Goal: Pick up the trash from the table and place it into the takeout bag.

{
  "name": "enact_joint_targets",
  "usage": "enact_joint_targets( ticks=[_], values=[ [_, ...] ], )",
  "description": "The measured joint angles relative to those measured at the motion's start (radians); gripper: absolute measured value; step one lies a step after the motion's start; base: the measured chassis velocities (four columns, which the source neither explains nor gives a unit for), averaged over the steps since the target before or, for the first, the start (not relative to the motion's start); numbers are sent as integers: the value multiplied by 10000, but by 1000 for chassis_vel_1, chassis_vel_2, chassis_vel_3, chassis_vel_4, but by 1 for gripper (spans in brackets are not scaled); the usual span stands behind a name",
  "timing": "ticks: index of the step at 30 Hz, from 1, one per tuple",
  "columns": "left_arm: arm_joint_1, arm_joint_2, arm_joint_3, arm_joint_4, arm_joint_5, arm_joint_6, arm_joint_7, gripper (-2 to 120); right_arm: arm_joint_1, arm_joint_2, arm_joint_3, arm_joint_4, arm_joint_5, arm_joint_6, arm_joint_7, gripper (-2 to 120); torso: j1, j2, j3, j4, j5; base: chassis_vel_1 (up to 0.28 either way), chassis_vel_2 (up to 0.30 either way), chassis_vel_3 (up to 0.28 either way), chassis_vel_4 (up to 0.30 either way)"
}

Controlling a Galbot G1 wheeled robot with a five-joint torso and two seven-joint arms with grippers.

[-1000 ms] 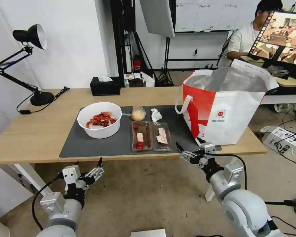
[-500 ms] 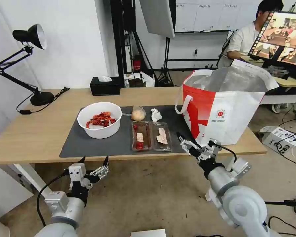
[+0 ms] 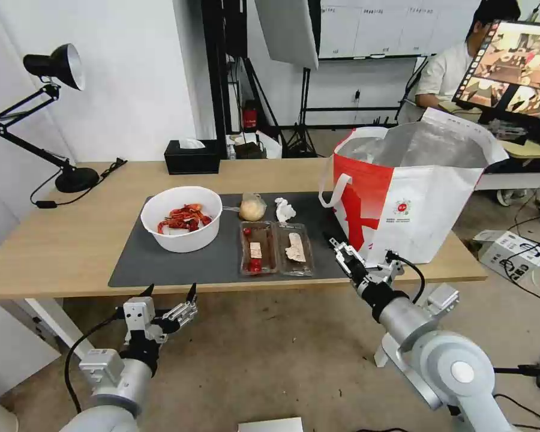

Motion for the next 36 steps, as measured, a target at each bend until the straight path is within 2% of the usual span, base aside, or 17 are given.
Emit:
enact_joint_targets(
  ticks=[1,6,17,25,36],
  values=[
    [16,1,-10,2,0,-54,38,100,51,58,-23,0,487,80,307,100,0,0,0,0,0,0,0,0,0],
    [98,1,-85,47,18,-225,178,100,193,345,-412,-5,1226,525,993,100,0,0,0,0,0,0,0,0,0],
    [163,1,-150,96,27,-246,185,100,339,951,-1467,-577,697,1322,1331,100,0,0,0,0,-1,0,0,0,0],
    [188,-3,-202,156,31,-254,182,100,639,1297,-1743,-983,449,1726,1521,100,0,0,0,0,0,0,0,0,0],
    [227,-33,-228,225,30,-264,169,100,886,1678,-1876,-1363,294,1820,1824,100,0,0,0,0,0,0,0,0,0]
  ],
)
